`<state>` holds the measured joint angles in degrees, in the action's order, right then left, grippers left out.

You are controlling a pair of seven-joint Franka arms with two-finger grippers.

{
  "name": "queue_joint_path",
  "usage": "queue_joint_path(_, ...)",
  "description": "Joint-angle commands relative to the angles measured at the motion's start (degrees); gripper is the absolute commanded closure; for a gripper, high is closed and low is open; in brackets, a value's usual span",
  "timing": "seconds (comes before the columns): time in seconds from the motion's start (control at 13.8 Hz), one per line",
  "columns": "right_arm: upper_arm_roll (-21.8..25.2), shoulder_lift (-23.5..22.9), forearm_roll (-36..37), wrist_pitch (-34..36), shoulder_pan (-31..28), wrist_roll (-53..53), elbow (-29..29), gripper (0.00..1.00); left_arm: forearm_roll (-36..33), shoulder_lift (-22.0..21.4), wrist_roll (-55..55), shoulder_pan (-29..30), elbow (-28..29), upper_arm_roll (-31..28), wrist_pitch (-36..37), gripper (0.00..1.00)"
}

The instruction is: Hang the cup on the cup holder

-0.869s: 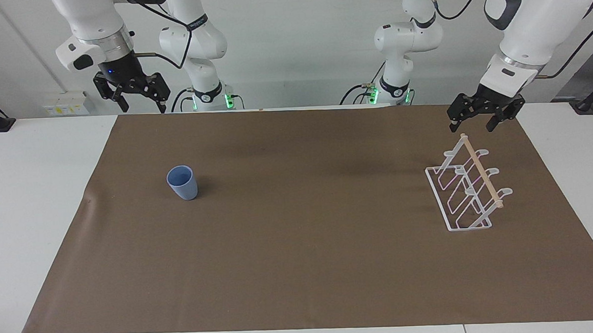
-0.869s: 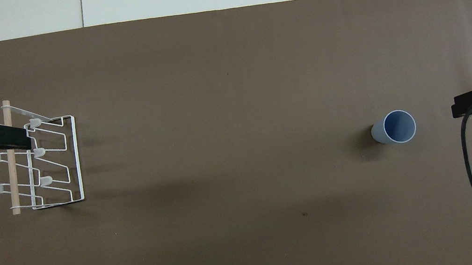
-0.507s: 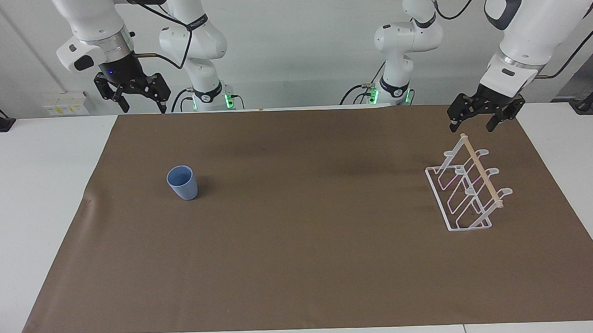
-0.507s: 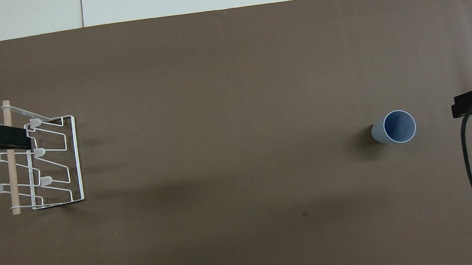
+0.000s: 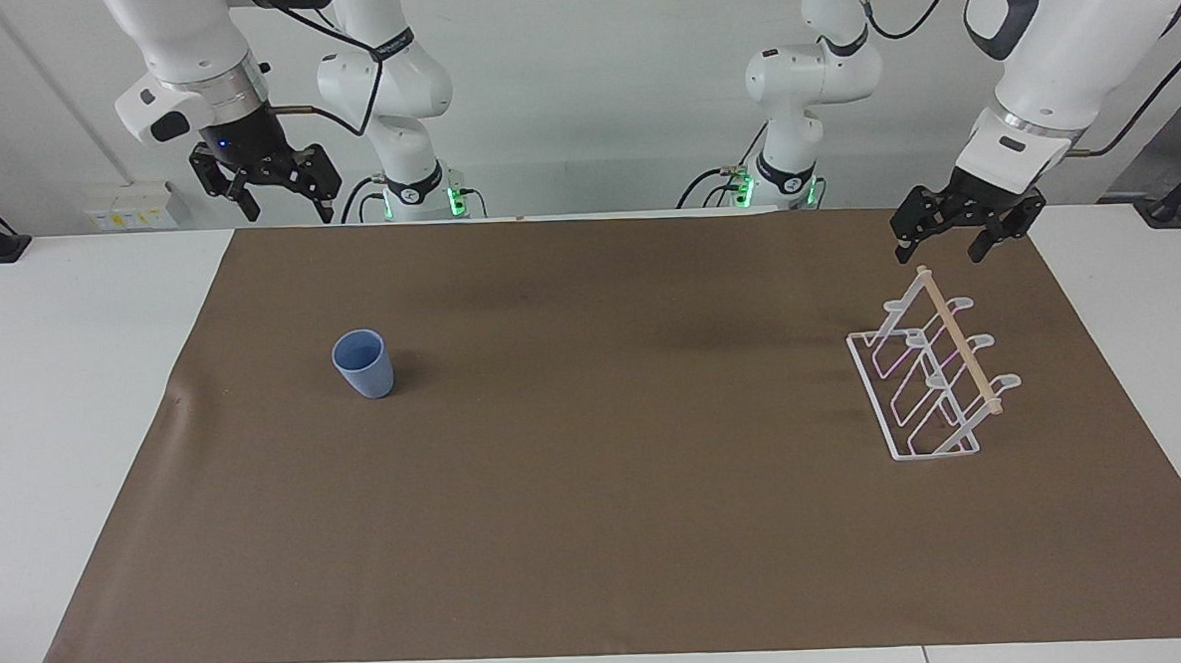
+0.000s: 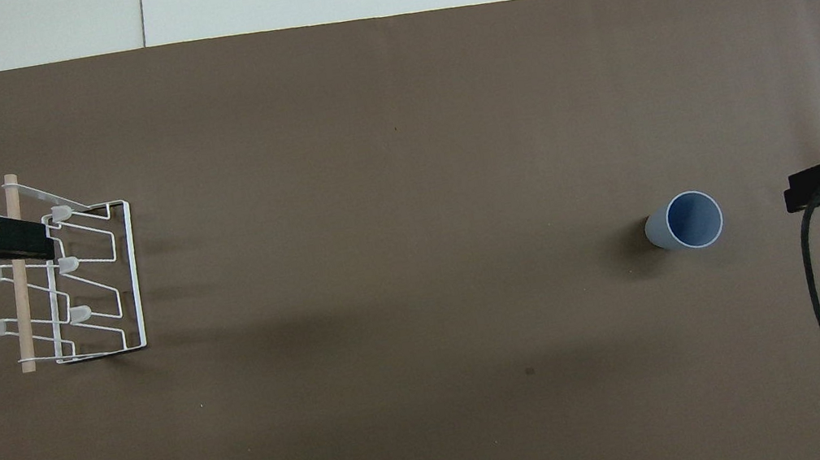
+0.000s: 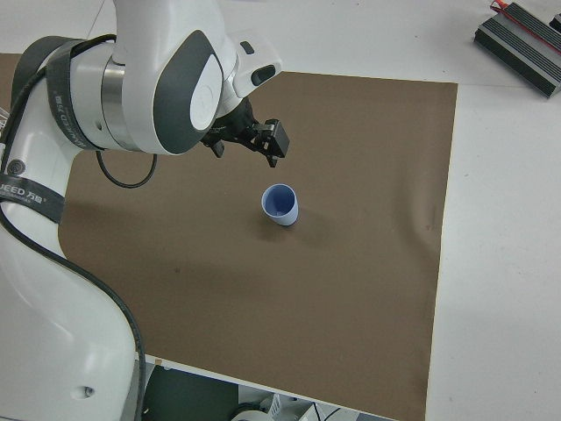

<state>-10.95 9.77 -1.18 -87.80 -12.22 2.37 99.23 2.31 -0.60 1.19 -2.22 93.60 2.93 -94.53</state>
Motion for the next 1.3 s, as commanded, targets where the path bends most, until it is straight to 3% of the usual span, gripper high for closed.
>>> queue_joint_path(0.0, 0.1, 3.8, -1.4, -3.2, -0.5, -4.9, 6.0, 0.0, 0.3, -1.6, -0.1, 0.2, 1.8, 0.0, 0.1, 0.0)
queue_joint_path(0.22, 0.1, 7.6, -1.4, -8.5, -0.6, -4.4, 14.3, 0.0, 0.3, -1.6, -0.2, 0.3, 1.8, 0.0, 0.1, 0.0)
queue_joint_path(0.43, 0.1, 8.2, -1.4, -16.3, -0.4, -4.1, 19.8, 0.0, 0.3, -1.6, -0.2, 0.3, 1.8, 0.0, 0.1, 0.0)
queue_joint_path(0.94, 0.1, 2.7, -1.4, -31.5, -0.4, -3.0, 27.3, 0.0, 0.3, -1.6, -0.2, 0.2, 1.8, 0.0, 0.1, 0.0)
queue_joint_path(1.23, 0.1, -2.6, -1.3, -35.5, -1.0, -3.0, 27.9, 0.0, 0.3, -1.6, -0.2, 0.3, 1.8, 0.0, 0.1, 0.0)
